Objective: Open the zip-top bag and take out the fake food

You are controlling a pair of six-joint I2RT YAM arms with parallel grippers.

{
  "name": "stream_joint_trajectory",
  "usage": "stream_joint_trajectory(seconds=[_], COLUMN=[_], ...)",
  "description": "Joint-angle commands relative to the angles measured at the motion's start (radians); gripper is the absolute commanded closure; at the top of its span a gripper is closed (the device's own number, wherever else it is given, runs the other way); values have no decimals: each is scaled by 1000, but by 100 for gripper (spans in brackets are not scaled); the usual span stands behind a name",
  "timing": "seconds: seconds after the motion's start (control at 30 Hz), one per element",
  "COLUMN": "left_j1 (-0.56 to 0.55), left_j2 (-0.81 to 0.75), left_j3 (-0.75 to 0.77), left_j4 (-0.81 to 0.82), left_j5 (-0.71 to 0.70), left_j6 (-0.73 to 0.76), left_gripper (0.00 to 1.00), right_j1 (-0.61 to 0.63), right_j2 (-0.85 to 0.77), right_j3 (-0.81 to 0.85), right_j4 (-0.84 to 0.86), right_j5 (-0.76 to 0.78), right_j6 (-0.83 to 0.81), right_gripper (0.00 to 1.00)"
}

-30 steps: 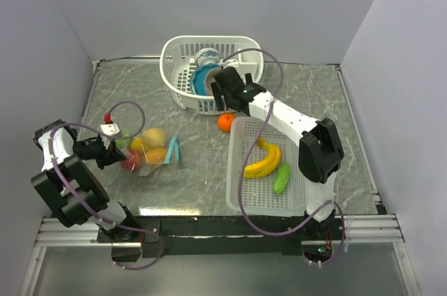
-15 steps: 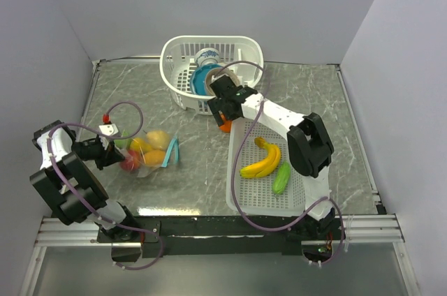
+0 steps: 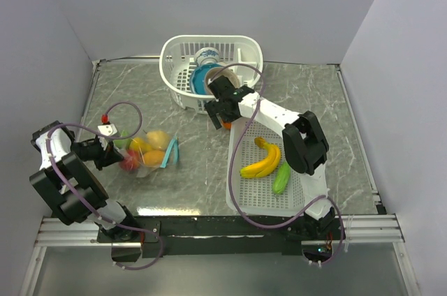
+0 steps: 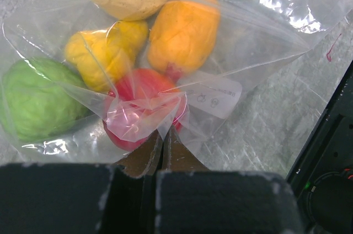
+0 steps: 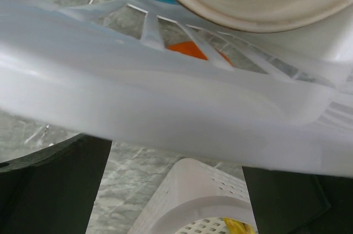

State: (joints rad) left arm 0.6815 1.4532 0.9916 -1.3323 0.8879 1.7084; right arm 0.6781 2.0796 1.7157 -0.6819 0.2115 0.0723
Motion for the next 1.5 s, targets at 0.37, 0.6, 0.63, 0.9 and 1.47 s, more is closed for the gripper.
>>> stream_joint_trajectory(seconds=[0.37, 0.6, 0.63, 0.9, 1.47], left_j1=[10, 10, 10, 12, 24], left_j2=[-4, -13, -13, -13, 18], left_j3=[-1, -5, -7, -11, -2], left_j4=[-42, -42, -41, -42, -42], left_j5=[11, 6, 8, 32, 19], left_j6=[33, 36, 36, 30, 40], left_gripper=[99, 99, 99, 99, 99], right_j1=[158, 178, 190, 212, 350], right_j2=[-38, -214, -237, -133, -98], right_j3=[2, -69, -88, -24, -203], right_j4=[80, 117, 128, 56, 33], right_j5=[-85, 163, 164, 152, 325], right_j6=[-86, 107, 121, 262, 739], right_gripper=[0, 0, 0, 0, 0])
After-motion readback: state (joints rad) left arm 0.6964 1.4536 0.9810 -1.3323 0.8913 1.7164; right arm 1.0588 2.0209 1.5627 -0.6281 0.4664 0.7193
